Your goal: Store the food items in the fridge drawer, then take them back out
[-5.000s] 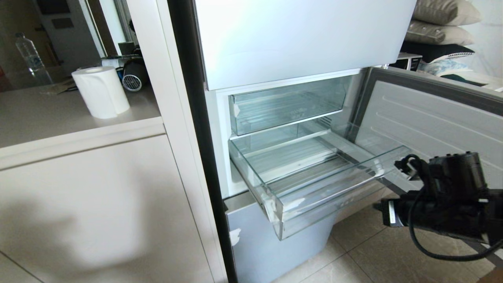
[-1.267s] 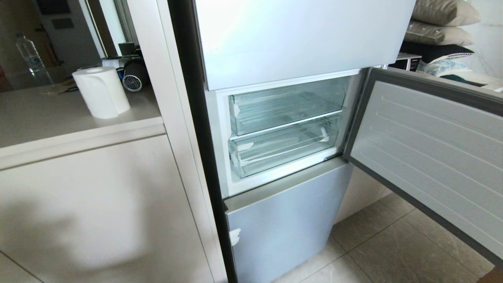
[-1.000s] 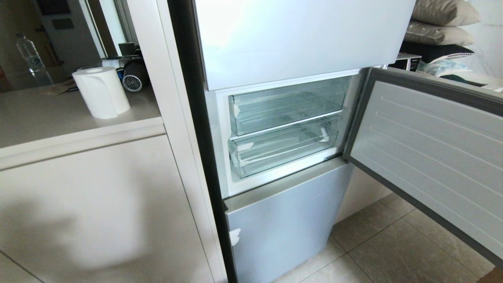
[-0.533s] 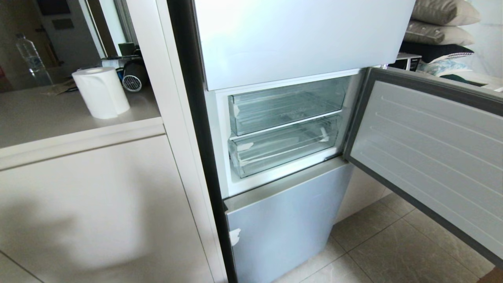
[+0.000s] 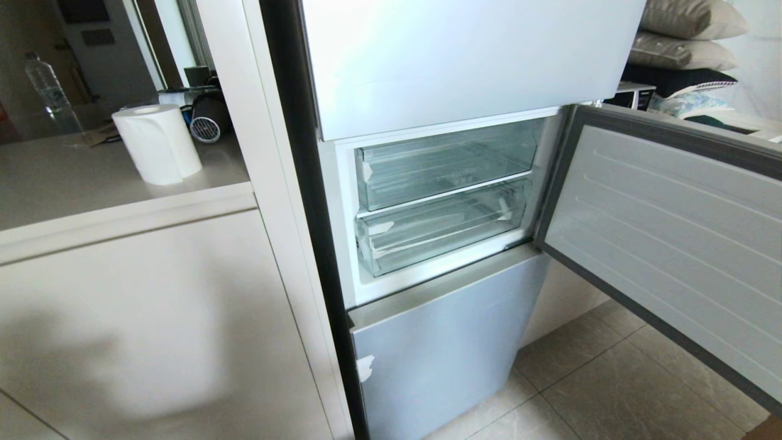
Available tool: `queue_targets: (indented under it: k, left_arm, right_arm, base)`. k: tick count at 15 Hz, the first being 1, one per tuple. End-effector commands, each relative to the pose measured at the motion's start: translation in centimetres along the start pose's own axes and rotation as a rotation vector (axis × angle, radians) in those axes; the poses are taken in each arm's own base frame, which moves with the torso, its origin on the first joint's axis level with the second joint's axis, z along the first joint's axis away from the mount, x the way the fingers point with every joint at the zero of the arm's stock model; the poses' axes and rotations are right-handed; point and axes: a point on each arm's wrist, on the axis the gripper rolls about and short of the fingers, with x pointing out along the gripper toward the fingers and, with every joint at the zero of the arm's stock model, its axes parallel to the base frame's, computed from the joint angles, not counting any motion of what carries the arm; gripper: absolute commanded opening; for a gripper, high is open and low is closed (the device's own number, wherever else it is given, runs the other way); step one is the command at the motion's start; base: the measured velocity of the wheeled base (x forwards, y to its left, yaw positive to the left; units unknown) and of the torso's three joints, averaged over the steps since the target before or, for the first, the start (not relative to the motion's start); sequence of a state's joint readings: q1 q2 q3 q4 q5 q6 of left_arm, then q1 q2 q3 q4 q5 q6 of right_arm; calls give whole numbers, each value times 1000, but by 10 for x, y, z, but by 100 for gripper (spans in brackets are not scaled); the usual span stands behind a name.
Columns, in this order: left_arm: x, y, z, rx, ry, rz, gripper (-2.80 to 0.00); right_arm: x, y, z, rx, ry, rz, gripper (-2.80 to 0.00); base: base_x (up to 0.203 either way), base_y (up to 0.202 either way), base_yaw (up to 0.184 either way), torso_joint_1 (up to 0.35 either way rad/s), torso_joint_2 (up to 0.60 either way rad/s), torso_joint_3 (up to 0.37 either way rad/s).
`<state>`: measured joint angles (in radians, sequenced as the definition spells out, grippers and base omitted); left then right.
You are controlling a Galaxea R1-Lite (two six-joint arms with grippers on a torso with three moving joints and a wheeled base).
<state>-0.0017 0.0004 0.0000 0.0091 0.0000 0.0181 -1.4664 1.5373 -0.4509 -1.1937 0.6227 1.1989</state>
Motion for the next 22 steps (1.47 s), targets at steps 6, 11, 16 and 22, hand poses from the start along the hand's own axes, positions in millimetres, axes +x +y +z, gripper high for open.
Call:
queue_targets:
  k: [6, 11, 16, 22]
  left_arm:
    - [0, 0, 0, 0, -2, 0, -280]
    - [0, 0, 0, -1, -2, 0, -280]
    - [0, 0, 0, 0, -2, 0, -280]
    - [0, 0, 0, -1, -2, 0, -280]
  right_arm:
    - [-3, 0, -6, 87, 163, 5, -280]
    - [-21, 14, -14, 63, 173, 38, -280]
    - [-16, 82, 27, -104, 55, 197, -280]
    - [4, 161, 73, -51, 153, -61, -280]
  base:
    - [0, 0, 0, 0, 0, 0]
    - [0, 0, 0, 0, 0, 0]
    - [0, 0, 0, 0, 0, 0]
    - [0, 0, 0, 0, 0, 0]
